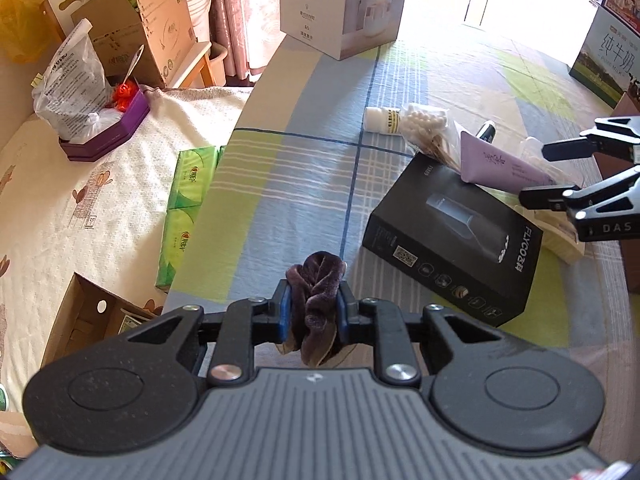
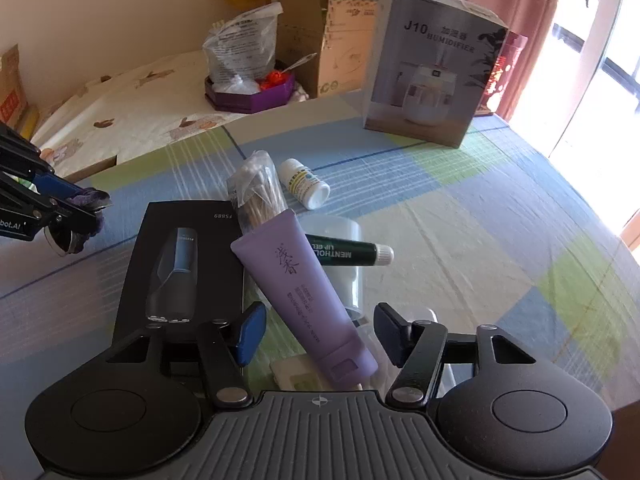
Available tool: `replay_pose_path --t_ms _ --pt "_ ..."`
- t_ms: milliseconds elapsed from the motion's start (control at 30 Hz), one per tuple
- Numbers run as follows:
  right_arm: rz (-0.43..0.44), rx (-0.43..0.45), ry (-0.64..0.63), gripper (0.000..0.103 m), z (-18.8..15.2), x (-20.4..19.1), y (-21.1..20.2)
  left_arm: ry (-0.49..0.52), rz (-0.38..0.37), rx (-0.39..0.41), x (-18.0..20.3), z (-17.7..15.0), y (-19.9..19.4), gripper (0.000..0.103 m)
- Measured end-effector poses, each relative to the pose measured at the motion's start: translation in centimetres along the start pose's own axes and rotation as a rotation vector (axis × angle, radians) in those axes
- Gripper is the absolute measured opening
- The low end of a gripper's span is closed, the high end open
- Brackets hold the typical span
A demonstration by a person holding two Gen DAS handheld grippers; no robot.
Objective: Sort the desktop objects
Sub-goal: 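Grasp the lavender tube with the right gripper while the left holds the scrunchie, then carry the scrunchie and lavender tube with both tools into the cardboard box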
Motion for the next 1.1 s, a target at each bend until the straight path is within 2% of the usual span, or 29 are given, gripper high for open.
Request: replay_pose_path --t_ms 233,467,833,1100 --pt "0.018 0.026 -0.117 0.031 -0.3 -0.7 0.9 0.002 0.003 -0.007 0.7 0.3 0.1 0.019" --pt "0.017 0.077 -0.066 0.030 -0.6 -0.5 -1.7 0.018 0.011 -0.012 1.6 0.6 -0.2 0.019" --pt "-0.026 0.137 0.143 0.030 -2.1 -0.8 -7.6 0.071 -0.007 0.005 3.9 0.6 -1.5 0.019" --pt "-0.061 0.181 0.278 0.030 -4.2 -0.4 -13.0 0.132 -0.044 0.035 7.0 0.8 -3.4 0.019"
Point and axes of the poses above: each gripper's, at about its wrist camera, not at the fingertips, and y roughly the way its jaws point, x to its right, z to its top, the point moved 4 cm from there along y, roughly the way its jaws point, and after that the axes turned 1 degree about -z, right-handed, at the moved point
